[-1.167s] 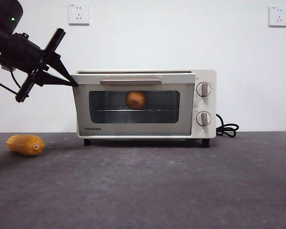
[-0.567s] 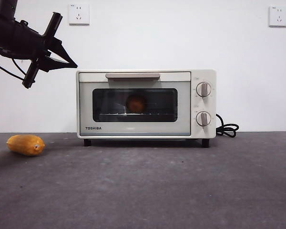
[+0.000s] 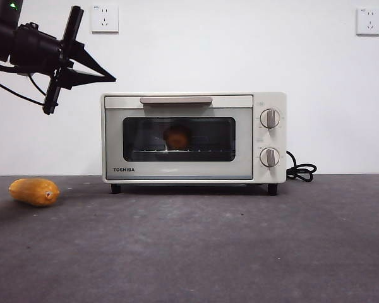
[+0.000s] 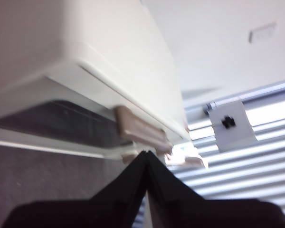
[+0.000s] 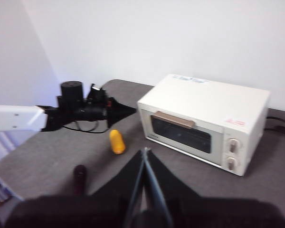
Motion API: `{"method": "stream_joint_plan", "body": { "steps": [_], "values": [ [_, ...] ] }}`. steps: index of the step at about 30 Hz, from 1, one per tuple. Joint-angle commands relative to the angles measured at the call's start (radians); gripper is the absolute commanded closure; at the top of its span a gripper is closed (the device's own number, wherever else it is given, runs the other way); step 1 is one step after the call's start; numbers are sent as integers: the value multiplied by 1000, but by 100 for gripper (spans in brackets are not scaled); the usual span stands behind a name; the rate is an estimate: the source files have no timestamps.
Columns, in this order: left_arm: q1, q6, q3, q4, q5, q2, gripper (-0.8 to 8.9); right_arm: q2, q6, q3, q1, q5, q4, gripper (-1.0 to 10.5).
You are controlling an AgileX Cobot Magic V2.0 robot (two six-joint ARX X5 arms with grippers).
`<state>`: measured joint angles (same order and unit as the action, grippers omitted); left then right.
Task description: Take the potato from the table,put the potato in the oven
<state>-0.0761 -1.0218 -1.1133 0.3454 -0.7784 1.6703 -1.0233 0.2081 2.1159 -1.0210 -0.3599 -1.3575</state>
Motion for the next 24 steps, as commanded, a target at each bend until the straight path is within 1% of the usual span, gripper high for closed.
{"method": "stream_joint_plan", "body": {
  "steps": [1,4,8,10,12,15,17,19,21,24],
  "values": [
    [-11,34,-3,-11,-35,-47,820,1,-29,-23,-2,-16,-21,946],
    [-19,124,-3,-110,-36,-116,821,1,-29,-56,-2,-16,-21,946],
    [-39,341,-3,-335,-2,-244,821,1,-29,-125,-2,-16,-21,946],
    [-50,459,-3,-472,51,-318,821,1,-29,-165,-2,-15,-21,946],
    [-62,584,-3,-620,126,-400,820,1,-29,-210,-2,-15,-21,946],
    [-82,727,-3,-813,247,-517,821,1,-29,-272,-1,-16,-21,946],
    [-95,791,-3,-919,325,-591,821,1,-29,-309,-1,-19,-21,946],
    [-108,823,-3,-1011,386,-662,821,1,-29,-340,-1,-39,-21,946],
    [-119,827,-3,-1093,429,-736,820,0,-29,-365,-1,-71,-21,946],
    [-127,828,-3,-1169,467,-832,820,-6,-28,-380,-1,-111,-21,946]
  ]
}}
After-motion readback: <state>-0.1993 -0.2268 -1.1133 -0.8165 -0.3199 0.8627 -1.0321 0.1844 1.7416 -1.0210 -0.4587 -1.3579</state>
